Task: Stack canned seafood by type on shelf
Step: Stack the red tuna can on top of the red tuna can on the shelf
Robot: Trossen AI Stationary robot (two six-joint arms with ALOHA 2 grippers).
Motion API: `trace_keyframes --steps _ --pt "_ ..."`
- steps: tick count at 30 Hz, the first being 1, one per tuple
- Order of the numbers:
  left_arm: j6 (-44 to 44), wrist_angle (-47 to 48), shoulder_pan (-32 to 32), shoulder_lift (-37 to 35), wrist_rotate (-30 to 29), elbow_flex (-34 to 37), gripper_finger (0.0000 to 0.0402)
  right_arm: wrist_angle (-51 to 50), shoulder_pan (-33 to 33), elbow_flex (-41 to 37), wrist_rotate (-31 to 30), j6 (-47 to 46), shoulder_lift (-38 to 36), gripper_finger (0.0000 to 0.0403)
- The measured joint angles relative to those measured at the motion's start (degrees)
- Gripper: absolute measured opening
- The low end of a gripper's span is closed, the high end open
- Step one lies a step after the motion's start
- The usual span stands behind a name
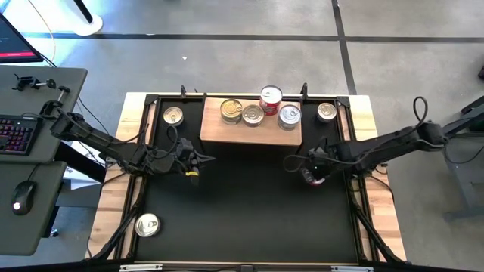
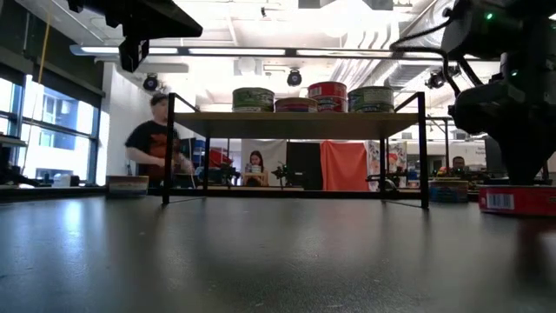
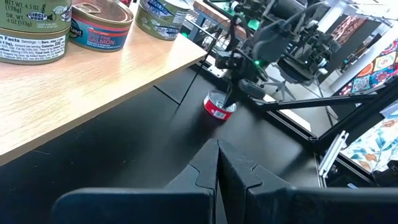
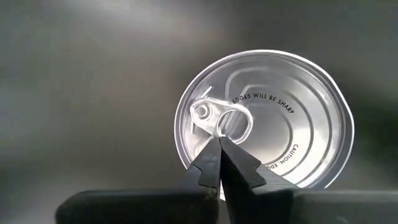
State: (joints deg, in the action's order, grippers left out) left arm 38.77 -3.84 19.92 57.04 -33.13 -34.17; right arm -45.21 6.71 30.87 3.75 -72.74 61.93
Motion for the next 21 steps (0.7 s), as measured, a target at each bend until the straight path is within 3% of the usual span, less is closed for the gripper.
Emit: trace_keyframes --steps 8,21 --pt "0.0 -0.6 0.0 0.0 -0.4 0.0 0.0000 10.1 5.1 0.1 -2.0 -2.0 3.9 0.0000" --pt "-3.9 -7.4 0.0 0.0 1.0 0.0 0.0000 35.8 8.5 0.3 -2.0 3.0 18.1 0.0000"
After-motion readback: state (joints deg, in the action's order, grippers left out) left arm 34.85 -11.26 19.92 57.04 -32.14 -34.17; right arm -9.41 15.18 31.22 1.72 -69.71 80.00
